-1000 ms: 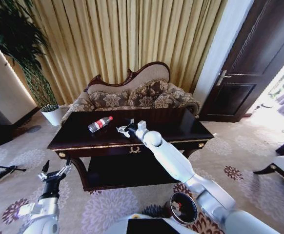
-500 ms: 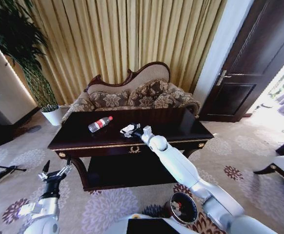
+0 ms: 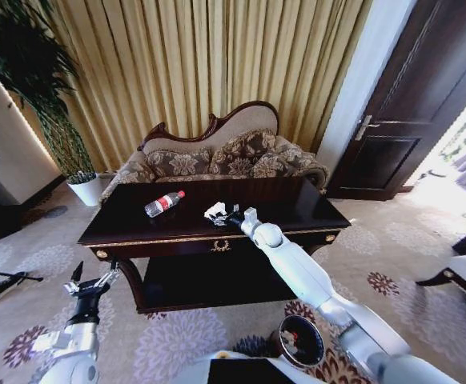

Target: Move to the front of the table and place the trash on the table into the trash bin.

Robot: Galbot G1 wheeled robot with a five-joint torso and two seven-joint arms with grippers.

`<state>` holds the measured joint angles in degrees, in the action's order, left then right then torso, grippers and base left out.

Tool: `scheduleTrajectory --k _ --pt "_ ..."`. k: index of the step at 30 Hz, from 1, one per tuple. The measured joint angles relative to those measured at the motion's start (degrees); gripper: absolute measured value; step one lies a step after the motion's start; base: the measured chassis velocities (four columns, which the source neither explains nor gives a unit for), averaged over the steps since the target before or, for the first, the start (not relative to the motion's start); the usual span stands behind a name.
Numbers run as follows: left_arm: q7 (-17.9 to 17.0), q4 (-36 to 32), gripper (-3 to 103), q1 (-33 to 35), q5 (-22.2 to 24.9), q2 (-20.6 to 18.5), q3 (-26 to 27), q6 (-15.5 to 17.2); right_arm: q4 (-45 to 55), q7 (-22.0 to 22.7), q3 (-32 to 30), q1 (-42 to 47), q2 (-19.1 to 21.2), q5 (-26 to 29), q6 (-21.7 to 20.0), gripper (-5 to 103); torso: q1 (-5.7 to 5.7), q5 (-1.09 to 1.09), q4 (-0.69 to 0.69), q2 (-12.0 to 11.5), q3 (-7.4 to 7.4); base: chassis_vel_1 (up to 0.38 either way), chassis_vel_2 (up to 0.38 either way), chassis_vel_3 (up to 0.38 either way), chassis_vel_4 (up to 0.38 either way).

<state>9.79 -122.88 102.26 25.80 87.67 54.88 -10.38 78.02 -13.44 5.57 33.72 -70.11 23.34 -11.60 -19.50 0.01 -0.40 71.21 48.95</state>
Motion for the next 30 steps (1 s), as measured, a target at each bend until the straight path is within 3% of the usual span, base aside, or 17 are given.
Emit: scheduleTrajectory --k 2,3,4,6,8,9,10,12,13,17,19,20,25,30 --pt "0.0 0.05 100 0.03 -0.09 0.05 -0.1 0.0 0.16 0.0 -0.07 0.48 -0.06 -0.04 0.13 91 0.0 0.0 0.0 0.0 0.0 0.0 0.0 0.0 0.0" --pt "0.0 0.05 100 0.03 -0.09 0.05 -0.1 0.0 0.16 0.0 -0.07 0.48 -0.06 -0.04 0.13 91 0.0 0.0 0.0 0.0 0.0 0.0 0.0 0.0 0.0" --pt "0.0 0.08 100 0.03 -0.1 0.02 -0.1 0.0 0.3 0.0 -0.1 0.74 -0.15 -0.11 0.15 80 0.0 0.0 0.0 0.0 0.0 0.0 0.0 0.0 0.0" --pt "0.0 0.09 100 0.03 -0.1 -0.02 -0.1 0.0 0.35 0.0 -0.1 0.86 -0.21 -0.15 0.16 80 0.0 0.0 0.0 0.0 0.0 0.0 0.0 0.0 0.0" --pt "0.0 0.17 100 0.06 -0.09 -0.1 -0.02 0.0 0.48 0.01 -0.11 1.09 -0.32 -0.25 0.17 70 0.0 0.0 0.0 0.0 0.0 0.0 0.0 0.0 0.0" --pt "0.0 0.17 100 0.06 -0.09 -0.1 -0.02 0.0 0.48 0.01 -0.11 1.09 -0.32 -0.25 0.17 70 0.0 0.0 0.0 0.0 0.0 0.0 0.0 0.0 0.0" --pt "0.02 0.29 100 0.1 -0.08 -0.1 0.05 0.0 0.55 0.03 -0.12 1.18 -0.36 -0.28 0.17 58 0.0 0.0 0.0 0.0 0.0 0.0 0.0 0.0 0.0" --pt "0.04 0.36 100 0.17 -0.07 -0.1 0.11 -0.02 0.62 0.04 -0.12 1.25 -0.36 -0.3 0.18 58 0.0 0.0 0.0 0.0 0.0 0.0 0.0 0.0 0.0" --pt "0.09 0.51 100 0.22 -0.05 -0.08 0.18 -0.1 0.73 0.08 -0.13 1.41 -0.37 -0.31 0.18 48 0.0 0.0 0.0 0.0 0.0 0.0 0.0 0.0 0.0" --pt "0.16 0.87 100 0.29 0.0 -0.07 0.25 -0.39 1.02 0.16 -0.24 1.87 -0.38 -0.32 0.19 42 0.0 0.0 0.01 0.0 0.0 0.0 0.0 0.0 0.0" --pt "0.19 1.07 100 0.31 0.03 -0.09 0.28 -0.6 1.56 0.26 -0.45 2.44 -0.32 -0.3 0.18 27 0.0 0.0 0.0 0.0 -0.01 0.0 0.0 0.0 0.0" --pt "0.19 1.07 100 0.31 0.03 -0.09 0.28 -0.6 1.56 0.26 -0.45 2.44 -0.32 -0.3 0.18 27 0.0 0.0 0.0 0.0 -0.01 0.0 0.0 0.0 0.0" --pt "0.22 1.08 100 0.27 0.08 -0.11 0.27 -0.67 2.19 0.32 -0.83 2.99 -0.09 -0.23 -0.07 5 0.0 0.0 0.0 0.0 0.0 0.0 0.0 0.0 0.0" --pt "0.24 1.04 100 0.28 0.1 -0.11 0.26 -0.67 3.29 0.72 -1.32 3.33 0.07 0.19 -0.43 1 0.0 0.0 0.0 0.0 0.0 0.0 0.0 0.0 0.0"
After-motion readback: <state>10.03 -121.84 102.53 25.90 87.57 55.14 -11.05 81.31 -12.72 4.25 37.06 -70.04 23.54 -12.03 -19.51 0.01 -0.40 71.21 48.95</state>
